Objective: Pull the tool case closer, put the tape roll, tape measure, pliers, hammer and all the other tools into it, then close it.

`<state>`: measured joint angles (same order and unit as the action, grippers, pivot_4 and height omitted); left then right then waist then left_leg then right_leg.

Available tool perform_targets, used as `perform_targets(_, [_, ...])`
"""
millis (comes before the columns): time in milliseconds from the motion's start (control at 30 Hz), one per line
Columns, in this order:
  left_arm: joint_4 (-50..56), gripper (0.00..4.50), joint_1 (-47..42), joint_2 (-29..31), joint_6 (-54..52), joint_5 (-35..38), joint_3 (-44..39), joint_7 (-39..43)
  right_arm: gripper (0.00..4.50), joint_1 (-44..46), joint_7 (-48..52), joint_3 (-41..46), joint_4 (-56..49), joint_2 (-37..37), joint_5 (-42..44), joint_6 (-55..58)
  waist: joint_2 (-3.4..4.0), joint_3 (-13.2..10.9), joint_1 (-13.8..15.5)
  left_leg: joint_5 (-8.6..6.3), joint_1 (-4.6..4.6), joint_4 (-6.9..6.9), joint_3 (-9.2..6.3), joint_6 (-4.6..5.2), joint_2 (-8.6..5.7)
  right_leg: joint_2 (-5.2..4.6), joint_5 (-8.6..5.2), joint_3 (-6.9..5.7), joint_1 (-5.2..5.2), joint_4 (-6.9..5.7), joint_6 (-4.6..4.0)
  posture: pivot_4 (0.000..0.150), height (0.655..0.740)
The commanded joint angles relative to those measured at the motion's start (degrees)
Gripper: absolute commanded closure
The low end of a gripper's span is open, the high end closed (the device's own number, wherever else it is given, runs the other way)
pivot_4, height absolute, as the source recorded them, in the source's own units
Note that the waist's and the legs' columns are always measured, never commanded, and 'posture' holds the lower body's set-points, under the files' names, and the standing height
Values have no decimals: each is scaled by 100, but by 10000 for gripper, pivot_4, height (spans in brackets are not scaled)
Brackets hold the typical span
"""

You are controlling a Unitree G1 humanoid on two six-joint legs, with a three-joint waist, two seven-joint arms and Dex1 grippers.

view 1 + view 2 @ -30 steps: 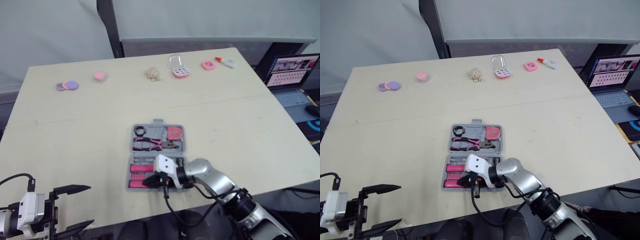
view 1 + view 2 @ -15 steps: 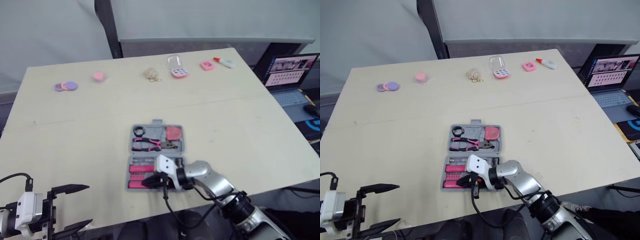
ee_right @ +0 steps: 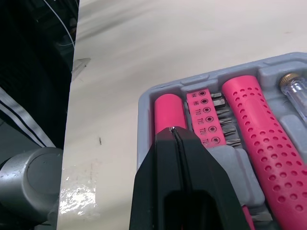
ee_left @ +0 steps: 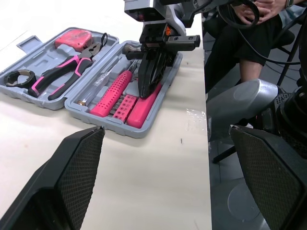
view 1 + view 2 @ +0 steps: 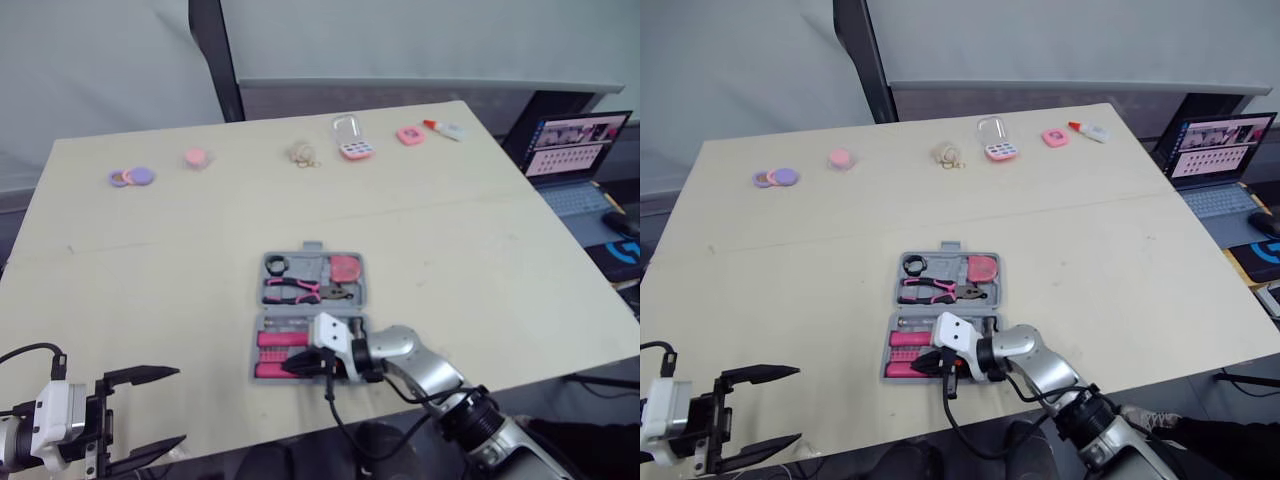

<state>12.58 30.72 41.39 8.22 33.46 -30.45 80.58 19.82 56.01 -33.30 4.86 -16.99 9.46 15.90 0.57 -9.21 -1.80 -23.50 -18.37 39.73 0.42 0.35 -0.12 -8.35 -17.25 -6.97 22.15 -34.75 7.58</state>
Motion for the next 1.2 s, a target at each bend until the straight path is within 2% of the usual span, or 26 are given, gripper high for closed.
perform_targets(33, [101,0,56,34,17,64,-87,-21,44837,-263,-268,-296,816,-98,-614,207,6,0,1,-1,12,-4,-1,-2,1,1,-1,-1,-13,2,-2,1500,7400])
perform_targets(433, [141,0,27,19,-26,93,-29,-79,44837,-290,-277,-229,658,-173,-656,99,14,15,2,-8,47,-13,-7,-9,46,10,-4,-4,-53,25,-7,1500,7400])
perform_targets(600, [297,0,7,125,-602,316,-54,-319,44837,-66,-206,68,-605,-362,-449,395,27,6,26,-13,41,-13,-8,-4,45,8,-4,-4,-52,31,-8,1500,7400])
perform_targets(833, [691,0,-231,337,-1753,399,91,-1052,44837,244,-297,865,-2730,-736,176,1825,44,-17,30,-17,-26,21,-37,4,30,-1,-1,-7,-12,31,-2,1500,7400])
perform_targets(933, [750,0,-454,279,-2145,527,139,-1365,44837,76,-293,1513,-3585,-1209,575,2495,46,-19,30,-16,-58,25,-36,4,27,0,-1,-8,27,15,-2,1500,7400])
perform_targets(1100, [527,0,-590,159,-2049,326,206,-1392,44837,-714,-333,2427,-4412,-2090,930,2953,42,-21,49,-17,-83,30,-40,5,-6,-2,0,-19,38,18,-1,1500,7400])
perform_targets(1200, [235,8262,-560,106,-1823,205,205,-1240,45000,-1450,-502,2990,-4699,-2299,1054,2918,38,-23,57,-16,-82,31,-34,5,-6,0,0,-23,35,22,0,1500,7400])
